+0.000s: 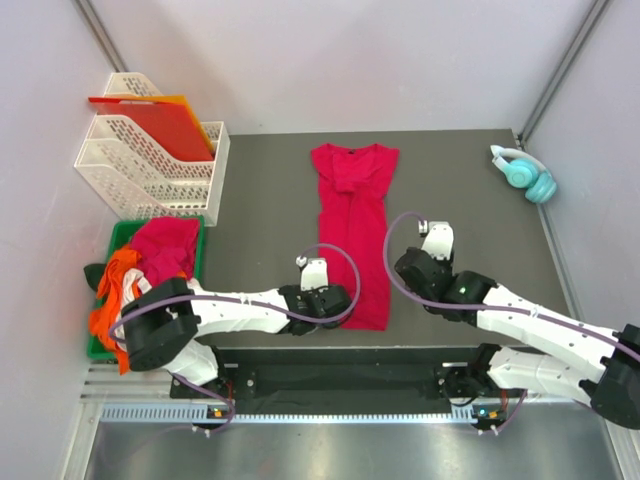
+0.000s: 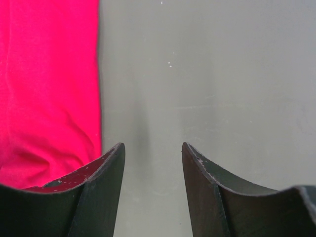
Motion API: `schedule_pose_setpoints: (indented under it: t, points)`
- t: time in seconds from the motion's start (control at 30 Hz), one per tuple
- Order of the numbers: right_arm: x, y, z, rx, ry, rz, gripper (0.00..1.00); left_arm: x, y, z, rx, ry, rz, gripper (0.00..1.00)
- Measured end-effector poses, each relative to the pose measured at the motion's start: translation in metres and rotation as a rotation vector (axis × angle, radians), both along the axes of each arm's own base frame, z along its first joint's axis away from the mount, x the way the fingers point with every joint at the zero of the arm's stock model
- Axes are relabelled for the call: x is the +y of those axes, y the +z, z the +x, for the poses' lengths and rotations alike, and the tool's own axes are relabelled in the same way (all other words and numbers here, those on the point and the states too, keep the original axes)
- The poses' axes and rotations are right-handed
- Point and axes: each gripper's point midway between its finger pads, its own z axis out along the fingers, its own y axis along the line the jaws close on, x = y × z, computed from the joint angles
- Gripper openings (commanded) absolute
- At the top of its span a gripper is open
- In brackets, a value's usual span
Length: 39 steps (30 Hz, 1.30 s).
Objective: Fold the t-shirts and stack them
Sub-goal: Fold the tshirt
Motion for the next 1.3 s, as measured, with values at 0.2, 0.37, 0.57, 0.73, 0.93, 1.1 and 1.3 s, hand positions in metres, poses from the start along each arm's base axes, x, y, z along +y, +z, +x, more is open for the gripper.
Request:
schedule_pose_setpoints:
  t: [0.2,0.37,0.57,0.73,0.93,1.1,1.3]
  points:
    - [0.001,-0.002,0.0,0.007,0.003,-0.004,0.5,-0.004,-0.004,0.0,0.007,0.009,-0.013,0.36]
    - [0.002,-0.003,0.0,0.008,0.004,0.0,0.5,-0.007,-0.006,0.0,0.015,0.027,-0.028,0.17]
    - [0.004,-0.004,-0.001,0.014,0.003,0.014,0.5,-0.008,-0.006,0.0,0.016,0.043,-0.041,0.08]
    - [0.015,-0.015,-0.01,0.059,0.016,0.077,0.54,-0.008,-0.006,0.0,0.018,0.047,-0.043,0.09]
    - [0.033,-0.057,-0.054,0.196,0.092,0.129,0.56,-0.009,-0.007,0.0,0.021,0.048,-0.035,0.1]
    - [0.046,-0.073,-0.081,0.256,0.146,0.153,0.56,-0.01,-0.007,0.0,0.024,0.046,-0.026,0.1]
    - [0.057,-0.084,-0.085,0.277,0.151,0.152,0.56,-0.01,-0.008,0.001,0.025,0.039,-0.015,0.1]
